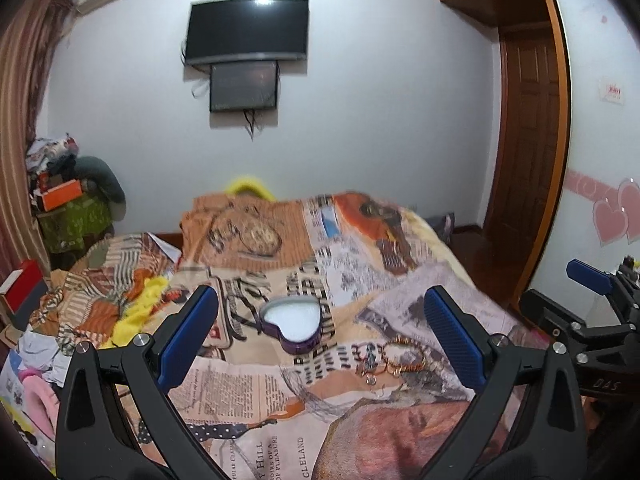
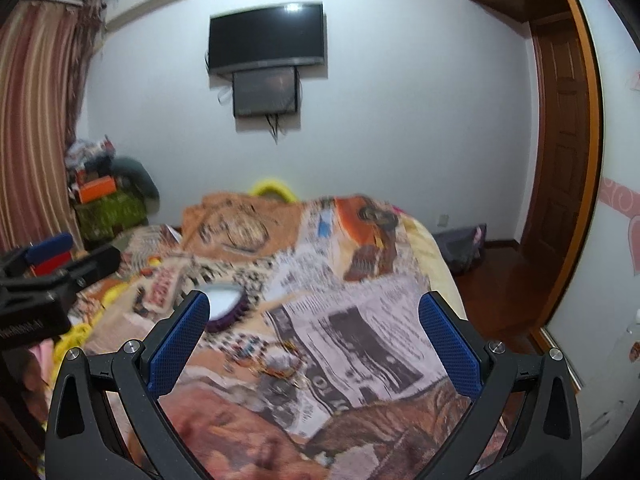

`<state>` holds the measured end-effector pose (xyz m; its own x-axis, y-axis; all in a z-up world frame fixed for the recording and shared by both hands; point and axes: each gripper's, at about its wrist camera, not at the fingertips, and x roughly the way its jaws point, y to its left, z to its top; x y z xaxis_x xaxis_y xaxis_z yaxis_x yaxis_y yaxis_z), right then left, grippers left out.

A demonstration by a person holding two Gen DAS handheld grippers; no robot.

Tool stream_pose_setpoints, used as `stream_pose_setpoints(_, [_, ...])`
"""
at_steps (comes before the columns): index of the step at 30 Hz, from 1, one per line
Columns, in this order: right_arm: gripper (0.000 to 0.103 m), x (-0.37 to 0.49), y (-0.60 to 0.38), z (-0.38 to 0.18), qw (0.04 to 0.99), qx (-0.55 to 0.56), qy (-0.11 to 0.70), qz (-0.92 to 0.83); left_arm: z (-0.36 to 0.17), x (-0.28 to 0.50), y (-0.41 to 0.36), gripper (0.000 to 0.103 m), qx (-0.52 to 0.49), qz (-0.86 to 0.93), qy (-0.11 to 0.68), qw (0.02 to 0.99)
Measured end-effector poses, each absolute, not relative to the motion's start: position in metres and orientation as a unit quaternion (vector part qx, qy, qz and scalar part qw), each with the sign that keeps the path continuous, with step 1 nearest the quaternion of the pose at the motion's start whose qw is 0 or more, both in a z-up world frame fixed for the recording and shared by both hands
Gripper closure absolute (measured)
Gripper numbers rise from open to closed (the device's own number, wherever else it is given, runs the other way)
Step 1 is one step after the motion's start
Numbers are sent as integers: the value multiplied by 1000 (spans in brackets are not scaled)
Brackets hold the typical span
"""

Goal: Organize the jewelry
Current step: 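Lower the right gripper to the gold ring while the left gripper approaches the jewelry pile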

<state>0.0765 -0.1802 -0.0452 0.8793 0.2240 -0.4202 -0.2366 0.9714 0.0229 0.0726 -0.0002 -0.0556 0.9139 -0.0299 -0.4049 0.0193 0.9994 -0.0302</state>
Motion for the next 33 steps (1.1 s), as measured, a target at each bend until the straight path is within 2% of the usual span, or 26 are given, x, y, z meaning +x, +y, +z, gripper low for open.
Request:
stream_pose_setpoints(8, [0, 107, -194, -91, 948, -23, 296, 115, -112, 116, -7, 2, 5, -41, 309, 950])
stream_pose_setpoints(13, [15, 119, -201, -110, 930, -13, 342, 133, -141, 131, -11, 3, 6, -61, 359, 931])
stream_pose_setpoints(18, [34, 130, -203, -127, 910, 6, 379, 168, -164, 150, -14, 22, -7, -87, 402, 912])
stream_pose_setpoints(22, [49, 132, -202, -133, 899, 10, 394, 192, -173, 162, -14, 34, -19, -102, 418, 902])
stream_pose_setpoints(30, [68, 139, -190, -139, 883, 1, 406, 234, -179, 181, -15, 61, -41, -136, 435, 889])
stream_pose_setpoints(33, [74, 143, -186, -142, 879, -1, 411, 240, -183, 185, -20, 66, -38, -144, 439, 886])
